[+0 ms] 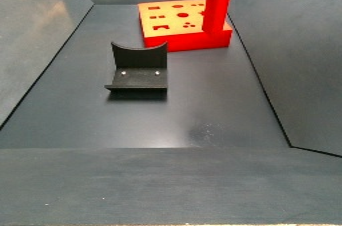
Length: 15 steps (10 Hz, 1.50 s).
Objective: Pick up the arch object. Move up. Place the arch object on the fixture. Regrasp the arch object. Rotate the arch object. Move to above the board. Insert the arch object.
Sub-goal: Rotate the arch object.
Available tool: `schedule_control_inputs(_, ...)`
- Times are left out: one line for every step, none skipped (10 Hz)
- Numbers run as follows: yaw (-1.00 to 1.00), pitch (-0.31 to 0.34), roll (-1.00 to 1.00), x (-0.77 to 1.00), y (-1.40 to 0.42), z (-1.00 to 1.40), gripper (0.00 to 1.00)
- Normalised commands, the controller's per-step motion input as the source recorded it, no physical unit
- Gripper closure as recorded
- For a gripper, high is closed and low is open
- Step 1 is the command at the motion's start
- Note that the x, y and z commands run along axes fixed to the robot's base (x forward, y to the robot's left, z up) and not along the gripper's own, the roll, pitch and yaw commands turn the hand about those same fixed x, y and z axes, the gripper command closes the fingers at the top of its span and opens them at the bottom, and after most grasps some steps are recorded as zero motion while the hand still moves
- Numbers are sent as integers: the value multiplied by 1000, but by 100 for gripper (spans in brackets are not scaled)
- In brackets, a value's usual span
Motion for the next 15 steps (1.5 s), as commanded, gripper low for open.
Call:
schedule_control_inputs(-1000, 20, -29, -10, 18, 5, 100)
schedule_control_inputs(-1000, 21, -30, -10, 18, 5, 100)
schedule_control_inputs(-1000, 23, -33, -8, 18, 5, 100)
schedule_control_inputs(-1000, 24, -35, -7, 17, 5, 100)
schedule_control_inputs(-1000, 26, -37, -7, 17, 5, 100)
schedule_control_inputs(-1000, 28, -40, -7, 17, 5, 100)
schedule_control_inputs(-1000, 30, -42, -6, 17, 5, 100)
schedule_control_inputs(-1000, 33, -47, -6, 17, 6, 100)
schedule_control_inputs(-1000, 35, -51, -6, 17, 6, 100)
schedule_control_inputs(-1000, 39, -56, -5, 17, 6, 100)
schedule_control_inputs(-1000, 44, -64, -5, 17, 7, 100)
schedule_control_inputs(-1000, 49, -71, -4, 17, 7, 100)
schedule_control_inputs(-1000, 55, -81, -4, 17, 8, 100)
schedule_control_inputs(-1000, 67, -99, -3, 17, 9, 100)
schedule_control_inputs(-1000, 81, -119, -2, 17, 9, 100)
